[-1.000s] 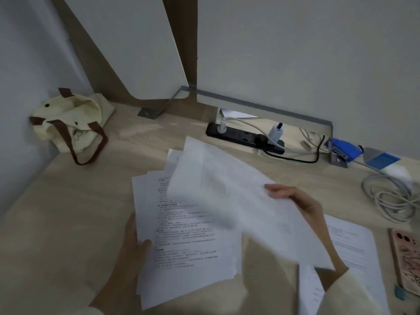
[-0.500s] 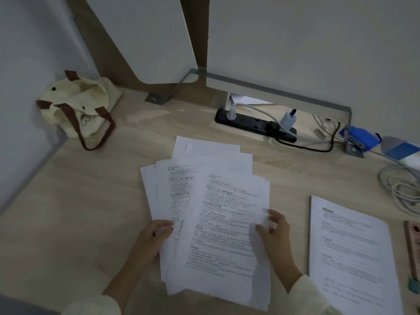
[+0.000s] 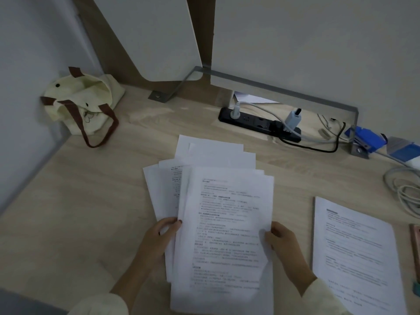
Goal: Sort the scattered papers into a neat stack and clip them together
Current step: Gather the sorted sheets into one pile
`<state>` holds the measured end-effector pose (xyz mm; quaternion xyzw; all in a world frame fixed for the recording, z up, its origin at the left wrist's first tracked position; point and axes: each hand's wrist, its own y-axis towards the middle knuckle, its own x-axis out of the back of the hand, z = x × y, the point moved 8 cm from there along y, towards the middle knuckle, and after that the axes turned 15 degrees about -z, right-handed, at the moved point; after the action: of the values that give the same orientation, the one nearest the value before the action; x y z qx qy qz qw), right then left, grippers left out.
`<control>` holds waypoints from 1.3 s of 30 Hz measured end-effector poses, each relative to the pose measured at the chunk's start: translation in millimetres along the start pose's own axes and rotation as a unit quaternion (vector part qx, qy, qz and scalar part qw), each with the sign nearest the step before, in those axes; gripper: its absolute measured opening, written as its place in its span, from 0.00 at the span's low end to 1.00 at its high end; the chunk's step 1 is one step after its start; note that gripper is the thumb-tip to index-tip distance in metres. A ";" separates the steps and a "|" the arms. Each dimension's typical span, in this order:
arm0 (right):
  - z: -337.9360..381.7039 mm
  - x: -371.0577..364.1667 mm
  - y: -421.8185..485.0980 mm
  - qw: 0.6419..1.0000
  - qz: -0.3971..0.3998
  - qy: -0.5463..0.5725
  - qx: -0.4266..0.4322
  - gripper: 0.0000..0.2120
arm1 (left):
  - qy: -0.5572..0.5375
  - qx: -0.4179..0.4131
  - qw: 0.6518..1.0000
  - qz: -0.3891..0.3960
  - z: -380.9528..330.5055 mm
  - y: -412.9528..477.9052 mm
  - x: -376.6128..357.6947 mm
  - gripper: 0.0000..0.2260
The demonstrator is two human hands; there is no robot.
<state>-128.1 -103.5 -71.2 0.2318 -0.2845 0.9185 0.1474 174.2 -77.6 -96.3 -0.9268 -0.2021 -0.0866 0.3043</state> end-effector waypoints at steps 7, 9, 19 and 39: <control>-4.6 8.4 11.6 0.999 -0.044 0.009 -0.008 0.10 | 0.020 -0.004 0.999 -0.025 2.0 0.2 4.1 0.11; -12.1 24.5 20.6 0.996 -0.086 0.022 -0.032 0.08 | 0.009 -0.004 0.999 -0.040 1.6 0.2 8.4 0.11; 5.9 -2.5 17.3 1.000 -0.007 0.017 -0.015 0.14 | -0.011 -0.025 0.994 -0.104 -5.3 -1.9 15.0 0.10; 68.9 -7.6 -6.1 0.969 0.163 0.179 0.047 0.27 | -0.105 -0.211 0.971 0.032 -125.2 -56.7 3.9 0.15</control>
<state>-95.6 -140.4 -22.0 0.0201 -0.2441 0.9690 0.0330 148.8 -109.8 34.9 -0.9801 -0.1801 -0.0192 0.0815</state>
